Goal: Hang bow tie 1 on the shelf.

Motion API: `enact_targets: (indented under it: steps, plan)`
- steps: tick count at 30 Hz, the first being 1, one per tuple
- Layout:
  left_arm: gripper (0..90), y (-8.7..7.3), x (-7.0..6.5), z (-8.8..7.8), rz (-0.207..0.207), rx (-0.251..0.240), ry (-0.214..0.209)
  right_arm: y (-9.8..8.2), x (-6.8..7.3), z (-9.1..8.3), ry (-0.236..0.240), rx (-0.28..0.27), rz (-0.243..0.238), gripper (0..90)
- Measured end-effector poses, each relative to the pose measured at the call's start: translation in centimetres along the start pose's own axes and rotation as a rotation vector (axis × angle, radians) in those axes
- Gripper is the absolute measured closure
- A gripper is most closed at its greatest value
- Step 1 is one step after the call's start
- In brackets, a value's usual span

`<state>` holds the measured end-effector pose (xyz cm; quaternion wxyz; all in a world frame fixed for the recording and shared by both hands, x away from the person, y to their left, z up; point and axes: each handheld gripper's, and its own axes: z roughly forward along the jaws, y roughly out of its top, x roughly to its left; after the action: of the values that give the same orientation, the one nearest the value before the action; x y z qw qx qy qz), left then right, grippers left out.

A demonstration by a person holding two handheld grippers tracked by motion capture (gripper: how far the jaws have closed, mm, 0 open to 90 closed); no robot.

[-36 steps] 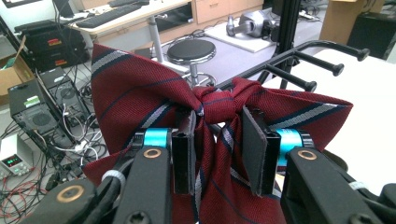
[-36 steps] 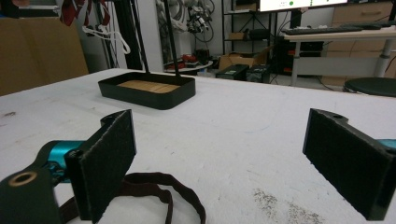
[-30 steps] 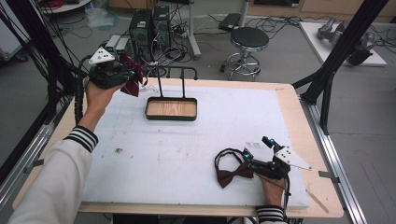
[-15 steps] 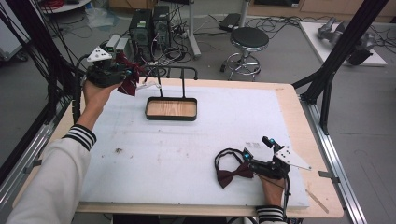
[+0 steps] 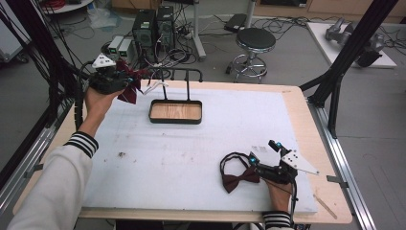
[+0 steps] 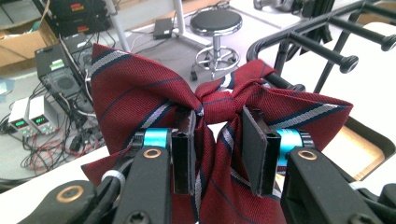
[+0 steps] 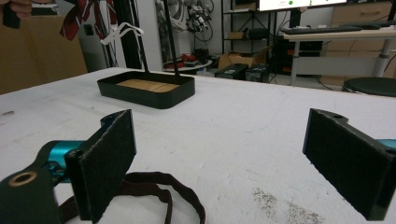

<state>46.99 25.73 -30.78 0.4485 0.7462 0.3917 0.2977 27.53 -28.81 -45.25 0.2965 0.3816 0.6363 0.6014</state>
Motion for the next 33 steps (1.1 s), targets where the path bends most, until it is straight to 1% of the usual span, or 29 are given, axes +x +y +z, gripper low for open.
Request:
enact_targets:
  steps: [4,6,10,11,14,16,22,28,33]
  plan:
    - [67.0,-0.3,-0.3,0.4,0.015,0.029,-0.002,0.0,0.0,0.0,0.000,0.000,0.001,8.7]
    - [67.0,-0.4,-0.5,0.6,0.016,0.037,-0.003,0.0,0.0,0.0,0.000,0.000,-0.001,8.7]
    - [67.0,-0.6,-1.0,1.1,0.029,0.056,-0.016,0.0,0.0,0.0,0.000,0.000,0.000,8.7]
    - [66.9,-0.6,-1.2,1.2,0.026,0.055,-0.023,0.0,0.0,0.0,0.000,0.000,0.001,8.7]
    - [66.9,-0.7,-1.8,1.7,0.040,0.069,-0.033,0.0,0.0,0.0,0.000,0.000,0.001,8.7]
    - [66.8,-0.8,-2.1,2.0,0.040,0.076,-0.043,0.0,0.0,0.0,0.001,0.000,-0.001,8.7]
    - [66.7,-0.8,-2.7,2.4,0.037,0.070,-0.059,0.0,0.0,0.0,0.003,0.000,0.002,8.7]
    - [66.6,-0.8,-3.0,2.5,0.035,0.071,-0.073,0.0,0.0,0.0,0.003,0.000,0.002,8.7]
    - [66.5,-0.7,-3.3,2.7,0.026,0.058,-0.084,0.0,0.0,0.0,0.001,0.001,0.000,8.7]
